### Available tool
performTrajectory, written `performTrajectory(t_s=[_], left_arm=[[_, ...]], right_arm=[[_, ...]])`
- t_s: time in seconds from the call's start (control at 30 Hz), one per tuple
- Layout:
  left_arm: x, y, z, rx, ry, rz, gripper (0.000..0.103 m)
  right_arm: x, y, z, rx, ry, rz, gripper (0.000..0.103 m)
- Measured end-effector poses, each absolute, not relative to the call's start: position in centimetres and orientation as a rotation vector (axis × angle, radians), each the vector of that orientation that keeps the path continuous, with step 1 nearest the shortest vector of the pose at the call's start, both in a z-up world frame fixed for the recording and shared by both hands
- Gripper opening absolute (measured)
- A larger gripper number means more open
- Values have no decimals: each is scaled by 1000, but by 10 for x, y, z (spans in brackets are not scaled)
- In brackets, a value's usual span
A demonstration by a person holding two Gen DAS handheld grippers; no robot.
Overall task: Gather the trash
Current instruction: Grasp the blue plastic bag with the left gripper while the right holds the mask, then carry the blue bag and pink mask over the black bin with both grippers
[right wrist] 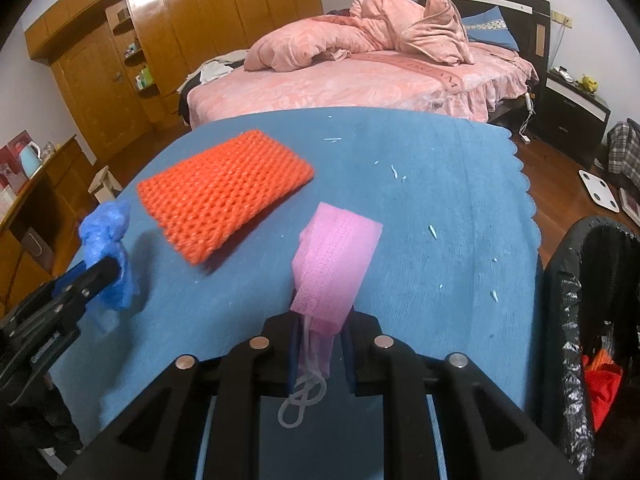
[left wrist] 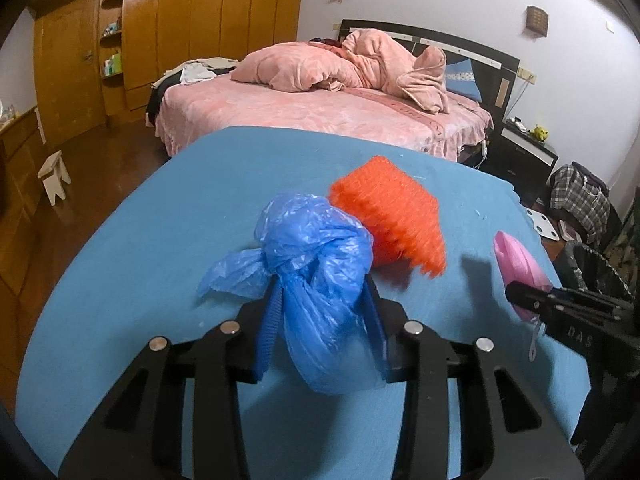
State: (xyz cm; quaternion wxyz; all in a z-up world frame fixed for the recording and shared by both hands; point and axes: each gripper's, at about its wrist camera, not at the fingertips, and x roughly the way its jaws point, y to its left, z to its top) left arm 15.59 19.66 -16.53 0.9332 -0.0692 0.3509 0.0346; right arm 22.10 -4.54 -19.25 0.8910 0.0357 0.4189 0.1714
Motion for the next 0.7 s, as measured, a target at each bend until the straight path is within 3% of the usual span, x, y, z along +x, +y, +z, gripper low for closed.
performTrajectory(t_s=[0.7], left_arm=[[128, 171, -145, -109, 679, 20, 38]], right_arm=[[191, -59, -174, 77, 823, 353, 18]])
